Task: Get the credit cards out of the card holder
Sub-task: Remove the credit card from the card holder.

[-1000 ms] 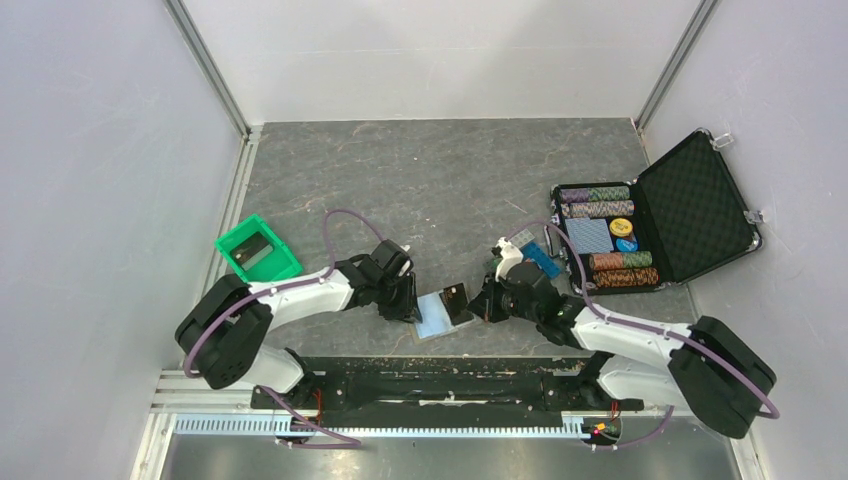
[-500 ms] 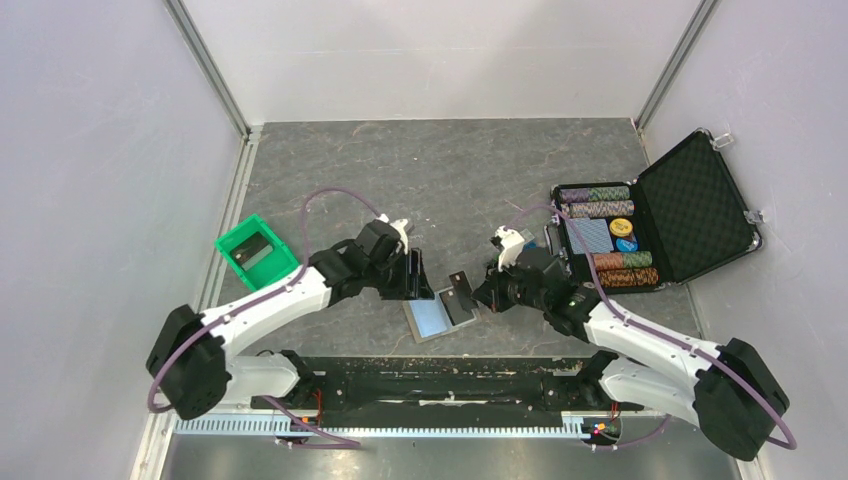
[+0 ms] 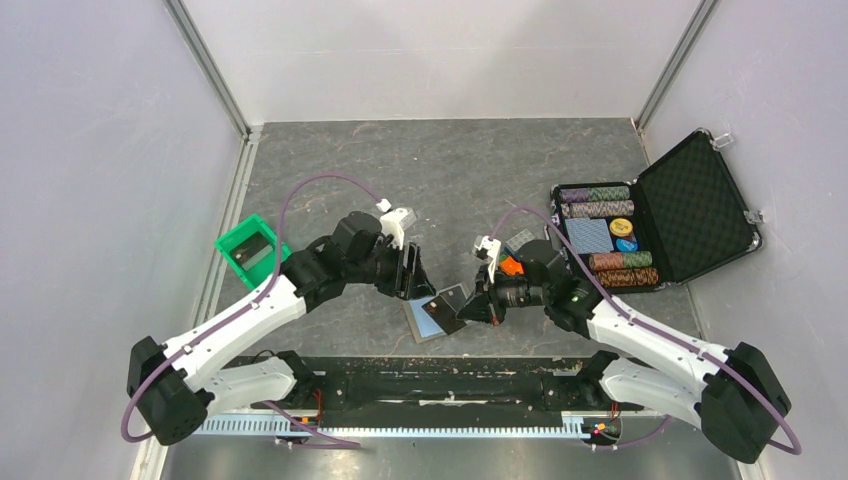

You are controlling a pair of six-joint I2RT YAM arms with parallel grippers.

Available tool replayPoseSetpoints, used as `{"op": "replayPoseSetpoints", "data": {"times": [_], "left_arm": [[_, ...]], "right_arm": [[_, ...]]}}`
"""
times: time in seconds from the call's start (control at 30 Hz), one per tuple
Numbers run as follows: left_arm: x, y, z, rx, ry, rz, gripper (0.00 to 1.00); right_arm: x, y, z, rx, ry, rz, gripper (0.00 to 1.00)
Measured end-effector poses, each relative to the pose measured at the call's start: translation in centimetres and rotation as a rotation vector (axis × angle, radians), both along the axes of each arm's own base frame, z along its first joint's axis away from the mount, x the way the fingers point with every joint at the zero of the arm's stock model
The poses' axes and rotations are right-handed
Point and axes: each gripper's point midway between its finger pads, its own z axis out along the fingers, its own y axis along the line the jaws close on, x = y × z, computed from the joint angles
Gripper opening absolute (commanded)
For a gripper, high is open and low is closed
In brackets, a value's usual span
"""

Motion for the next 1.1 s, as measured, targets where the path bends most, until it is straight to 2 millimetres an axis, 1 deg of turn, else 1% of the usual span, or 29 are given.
{"op": "replayPoseSetpoints", "data": {"times": [0.13, 0.27, 0.37, 0.47, 0.57, 0.63, 0.9, 1.03, 1.1], "left_arm": [[-1.2, -0.4, 0.5, -0.026, 0.002, -0.091, 0.59], [-2.3, -0.7, 0.7, -0.046, 0.014, -0.158, 0.55], [-2.8, -0.7, 0.9, -0.055, 0.008, -0.195, 0.48], [-3.2, -0.6, 1.2, -0.063, 0.001, -0.216, 0.37], [-3.4, -0.5, 1.5, -0.069, -0.013, -0.227, 0.29], [-3.4, -0.5, 1.6, -0.072, -0.016, -0.230, 0.28], [-3.9, -0.6, 1.7, -0.085, -0.005, -0.253, 0.28], [-4.1, -0.6, 1.8, -0.093, -0.002, -0.268, 0.12], [-4.2, -0.6, 1.8, -0.094, -0.004, -0.277, 0.03]], "right_arm": [[-1.0, 0.6, 1.2, 0.061, 0.002, 0.072, 0.00], [-1.5, 1.1, 2.3, 0.111, 0.000, 0.107, 0.00], [-1.6, 1.3, 2.8, 0.132, -0.004, 0.119, 0.00], [-1.7, 1.3, 3.0, 0.141, -0.004, 0.126, 0.00], [-1.6, 1.3, 3.0, 0.142, -0.004, 0.126, 0.00], [-1.6, 1.3, 3.1, 0.143, -0.005, 0.123, 0.00], [-1.5, 1.1, 3.1, 0.149, 0.002, 0.128, 0.00], [-1.6, 1.1, 3.0, 0.151, 0.005, 0.131, 0.00], [-1.6, 1.0, 2.9, 0.153, 0.005, 0.133, 0.00]]}}
